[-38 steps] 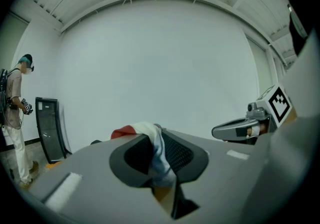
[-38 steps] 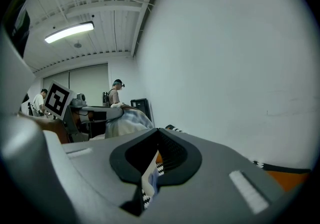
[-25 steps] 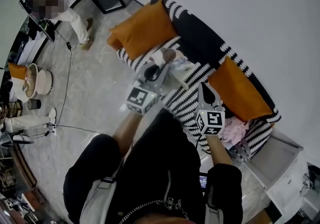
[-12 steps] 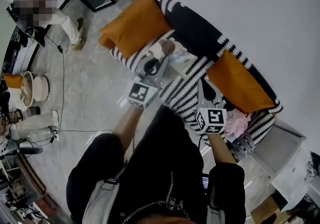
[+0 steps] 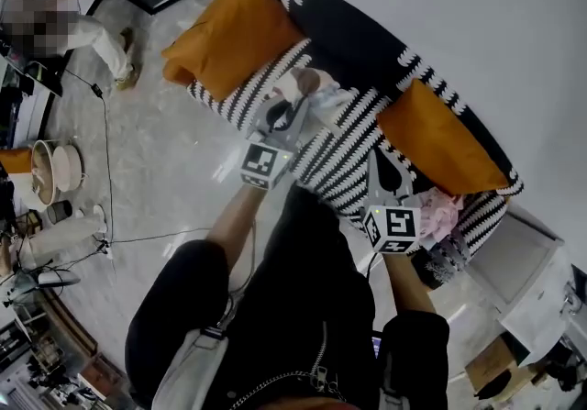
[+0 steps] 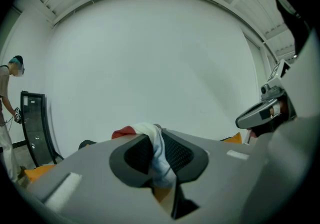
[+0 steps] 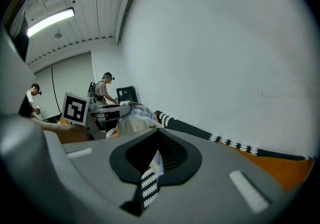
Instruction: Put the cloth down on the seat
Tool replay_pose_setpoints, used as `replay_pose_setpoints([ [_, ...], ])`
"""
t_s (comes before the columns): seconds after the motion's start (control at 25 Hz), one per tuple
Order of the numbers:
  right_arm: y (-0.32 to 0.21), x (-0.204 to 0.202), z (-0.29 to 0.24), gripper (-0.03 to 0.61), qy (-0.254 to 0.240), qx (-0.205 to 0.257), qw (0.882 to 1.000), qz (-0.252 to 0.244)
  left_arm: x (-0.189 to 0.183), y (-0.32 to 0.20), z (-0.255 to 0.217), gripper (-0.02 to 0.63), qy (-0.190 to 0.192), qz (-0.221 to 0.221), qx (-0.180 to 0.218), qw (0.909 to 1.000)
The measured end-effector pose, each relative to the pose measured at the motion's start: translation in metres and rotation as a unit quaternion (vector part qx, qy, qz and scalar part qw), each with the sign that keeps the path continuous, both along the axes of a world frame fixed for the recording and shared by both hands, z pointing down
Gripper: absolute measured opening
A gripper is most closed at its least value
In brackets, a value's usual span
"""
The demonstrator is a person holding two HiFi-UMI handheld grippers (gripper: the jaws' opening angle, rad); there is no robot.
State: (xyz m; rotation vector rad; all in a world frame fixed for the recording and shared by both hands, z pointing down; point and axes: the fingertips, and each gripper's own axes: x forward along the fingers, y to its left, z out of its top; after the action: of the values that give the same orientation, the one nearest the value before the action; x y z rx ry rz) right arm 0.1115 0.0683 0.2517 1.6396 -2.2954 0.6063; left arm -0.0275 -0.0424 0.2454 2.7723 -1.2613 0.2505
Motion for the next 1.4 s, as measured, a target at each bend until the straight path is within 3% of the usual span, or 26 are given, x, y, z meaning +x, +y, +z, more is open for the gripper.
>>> replay_pose_setpoints([
  [0.68, -0.029, -0.008, 0.061, 0.003, 0.001, -0.040, 0.999, 0.017, 0.003, -0.041, 0.105, 0.060, -0.015, 0.000, -0.041, 0.9990],
  [1.16, -0.043, -0.029, 0.121, 0.003, -0.010, -0.076, 0.996, 0.038, -0.007, -0.050, 0.192, 0.060, -0.039, 0.016, -0.097, 0.9944],
  [1.4, -0.042, -0.044, 0.150, 0.003, 0.002, -0.091, 0.996, 0.015, -0.014, -0.056, 0.241, 0.060, -0.049, 0.017, -0.129, 0.9902],
])
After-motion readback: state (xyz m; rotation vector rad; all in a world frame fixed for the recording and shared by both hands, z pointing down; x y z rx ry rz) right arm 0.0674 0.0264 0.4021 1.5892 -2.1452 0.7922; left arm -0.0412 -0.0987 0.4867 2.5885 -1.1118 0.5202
